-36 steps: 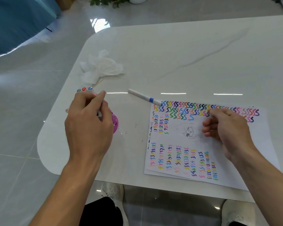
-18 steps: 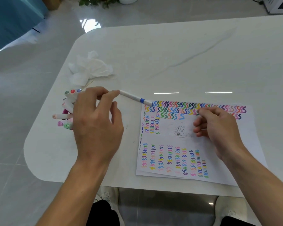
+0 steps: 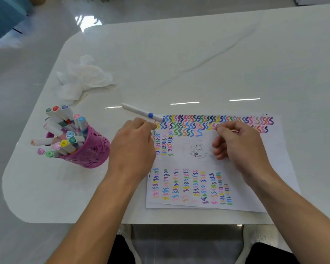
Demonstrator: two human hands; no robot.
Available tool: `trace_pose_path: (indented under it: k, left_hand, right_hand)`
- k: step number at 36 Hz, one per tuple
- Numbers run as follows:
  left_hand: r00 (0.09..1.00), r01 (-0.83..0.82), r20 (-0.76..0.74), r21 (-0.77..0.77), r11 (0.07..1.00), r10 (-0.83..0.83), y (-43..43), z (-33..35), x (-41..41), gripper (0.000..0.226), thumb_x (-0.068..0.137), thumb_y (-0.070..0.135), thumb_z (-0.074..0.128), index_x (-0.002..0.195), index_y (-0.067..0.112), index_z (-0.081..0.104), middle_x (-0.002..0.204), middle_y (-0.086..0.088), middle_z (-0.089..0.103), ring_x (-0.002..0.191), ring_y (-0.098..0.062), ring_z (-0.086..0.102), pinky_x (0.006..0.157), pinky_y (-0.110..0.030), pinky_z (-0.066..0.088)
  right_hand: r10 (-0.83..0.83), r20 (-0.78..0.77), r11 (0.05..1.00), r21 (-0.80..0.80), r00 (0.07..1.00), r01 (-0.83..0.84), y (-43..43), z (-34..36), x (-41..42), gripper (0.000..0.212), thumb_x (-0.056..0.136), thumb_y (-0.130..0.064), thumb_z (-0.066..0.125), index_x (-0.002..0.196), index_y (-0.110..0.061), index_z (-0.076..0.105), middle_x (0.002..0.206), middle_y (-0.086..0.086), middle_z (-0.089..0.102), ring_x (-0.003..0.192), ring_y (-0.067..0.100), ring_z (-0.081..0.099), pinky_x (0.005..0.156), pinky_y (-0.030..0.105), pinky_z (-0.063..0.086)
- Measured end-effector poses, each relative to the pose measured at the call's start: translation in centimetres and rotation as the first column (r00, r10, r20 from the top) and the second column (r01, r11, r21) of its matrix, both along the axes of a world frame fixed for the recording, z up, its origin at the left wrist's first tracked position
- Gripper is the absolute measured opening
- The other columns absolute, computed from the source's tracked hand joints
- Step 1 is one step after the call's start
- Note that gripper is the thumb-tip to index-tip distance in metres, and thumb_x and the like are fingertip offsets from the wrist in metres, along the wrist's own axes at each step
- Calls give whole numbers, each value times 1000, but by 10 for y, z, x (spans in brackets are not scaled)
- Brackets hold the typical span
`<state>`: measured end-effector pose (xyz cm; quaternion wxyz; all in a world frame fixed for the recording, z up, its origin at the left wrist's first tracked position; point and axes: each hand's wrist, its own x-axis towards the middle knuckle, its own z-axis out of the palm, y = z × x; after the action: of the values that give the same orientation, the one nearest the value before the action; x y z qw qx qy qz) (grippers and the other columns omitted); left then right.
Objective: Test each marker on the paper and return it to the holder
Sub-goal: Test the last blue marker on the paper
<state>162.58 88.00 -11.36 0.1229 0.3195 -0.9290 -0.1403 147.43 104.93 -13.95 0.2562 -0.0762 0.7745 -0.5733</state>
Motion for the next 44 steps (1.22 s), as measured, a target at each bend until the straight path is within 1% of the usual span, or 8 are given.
trace_pose_path:
  k: [8, 12, 18, 22, 26, 31, 39, 44]
  left_hand:
    - [999, -1, 44, -14, 1000, 2, 0, -13, -20, 63, 80, -5, 57, 137, 22, 57, 148, 4, 50, 135, -19, 42, 100, -37, 43]
    - [999, -19, 33, -37, 999, 20, -3, -15, -23, 69, 77, -9, 58, 141, 19, 54, 148, 2, 51, 138, -21, 42, 103, -39, 42]
    - [997, -72, 39, -51, 996, 74, -7, -15, -22, 53, 85, -1, 62, 134, 20, 62, 123, -1, 62, 118, -26, 48, 86, -40, 45]
    - [991, -134, 4, -42, 990, 134, -7, -13, -21, 28, 88, 3, 67, 111, 14, 75, 107, -3, 65, 107, -26, 52, 79, -40, 48]
    - [991, -130, -37, -40, 991, 128, -4, -10, -22, 18, 92, 8, 67, 106, 12, 76, 105, -4, 65, 105, -27, 52, 77, -41, 48]
    - [981, -60, -192, -90, 994, 42, 0, -2, -24, 11, 95, 10, 64, 102, 11, 73, 104, -3, 69, 104, -27, 56, 79, -36, 47]
    - [907, 113, -389, -142, 983, -160, 17, 11, -27, 16, 94, -5, 60, 105, 3, 69, 96, -7, 69, 92, -26, 58, 81, -24, 42]
    - [840, 200, -487, -132, 971, -240, 27, 19, -26, 26, 98, -1, 57, 121, 6, 67, 101, -1, 67, 93, -18, 56, 87, -13, 38]
  right_hand:
    - [-19, -25, 1000, -3, 1000, 19, 0, -1, 4, 4, 102, -17, 58, 103, -18, 63, 64, 1, 72, 51, 17, 67, 51, 28, 54]
    - [-31, 13, 999, -25, 999, 32, -2, 0, 4, 6, 102, -17, 58, 108, -18, 58, 64, 1, 73, 53, 19, 68, 56, 35, 57]
    - [-17, -6, 1000, -16, 1000, 17, 0, -2, 6, 6, 103, -18, 59, 107, -21, 58, 69, 1, 75, 56, 19, 72, 58, 32, 59]
    - [-33, 15, 999, -39, 999, 33, 0, -2, 8, 9, 101, -14, 59, 108, -20, 58, 71, 2, 76, 59, 20, 73, 66, 40, 64]
    - [-37, 24, 998, -42, 999, 38, 0, -2, 9, 10, 101, -13, 59, 108, -20, 58, 72, 2, 76, 60, 19, 73, 67, 40, 63]
    - [-32, 34, 998, -45, 999, 33, 0, 0, 9, 7, 102, -15, 60, 108, -19, 59, 72, 3, 76, 60, 18, 73, 68, 40, 64]
    - [-24, 6, 995, -100, 1000, 24, 1, 5, 11, 5, 102, -13, 61, 105, -17, 62, 71, 2, 75, 62, 20, 73, 69, 44, 64]
    - [49, -47, 989, -138, 998, -55, 4, 14, 13, 6, 100, -10, 63, 101, -15, 67, 76, 5, 75, 64, 17, 72, 62, 30, 61]
